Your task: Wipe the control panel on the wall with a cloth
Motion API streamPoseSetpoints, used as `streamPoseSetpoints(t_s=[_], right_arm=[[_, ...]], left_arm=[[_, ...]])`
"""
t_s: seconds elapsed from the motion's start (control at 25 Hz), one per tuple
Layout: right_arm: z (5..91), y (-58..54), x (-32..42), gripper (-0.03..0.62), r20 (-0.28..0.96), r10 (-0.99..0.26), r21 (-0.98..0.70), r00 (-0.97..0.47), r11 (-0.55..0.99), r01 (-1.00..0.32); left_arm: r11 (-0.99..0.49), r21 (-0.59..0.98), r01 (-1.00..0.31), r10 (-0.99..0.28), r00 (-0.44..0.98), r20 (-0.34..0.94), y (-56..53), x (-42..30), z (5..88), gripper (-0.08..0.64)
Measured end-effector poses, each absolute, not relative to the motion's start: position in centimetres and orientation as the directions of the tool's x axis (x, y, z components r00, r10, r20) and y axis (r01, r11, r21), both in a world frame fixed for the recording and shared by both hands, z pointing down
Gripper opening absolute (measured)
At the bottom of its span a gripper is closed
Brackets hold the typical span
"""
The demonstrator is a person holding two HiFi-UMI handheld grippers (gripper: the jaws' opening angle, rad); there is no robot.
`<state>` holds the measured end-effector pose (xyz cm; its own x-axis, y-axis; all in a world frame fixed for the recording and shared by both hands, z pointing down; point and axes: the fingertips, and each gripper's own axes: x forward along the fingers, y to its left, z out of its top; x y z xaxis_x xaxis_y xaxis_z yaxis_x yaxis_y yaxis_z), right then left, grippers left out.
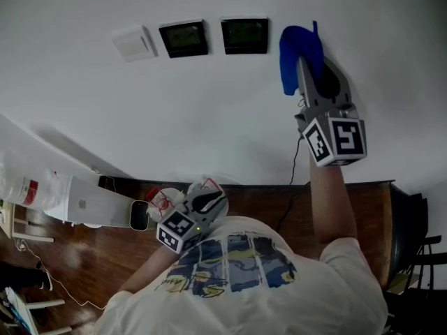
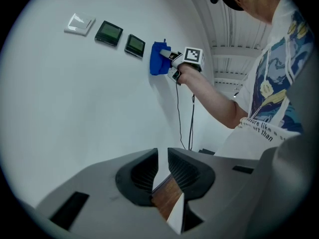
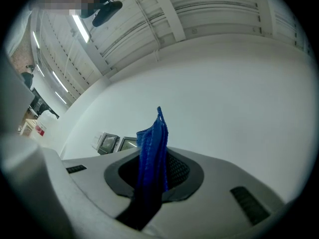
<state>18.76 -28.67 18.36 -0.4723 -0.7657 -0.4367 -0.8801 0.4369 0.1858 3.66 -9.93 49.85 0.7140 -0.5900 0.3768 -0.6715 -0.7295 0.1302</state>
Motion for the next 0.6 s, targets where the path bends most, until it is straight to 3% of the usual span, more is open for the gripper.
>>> streamPoseSetpoints(t_s=[0.6], right_arm=[[24.2, -17.7, 21.8, 0.092, -0.384, -0.739, 0.153, -0.553, 0.54, -0.828]], left_arm=[[-0.669, 0.139, -0.73, -0.635, 0.659, 0.404, -7.7, 6.3, 51.8, 0.061]])
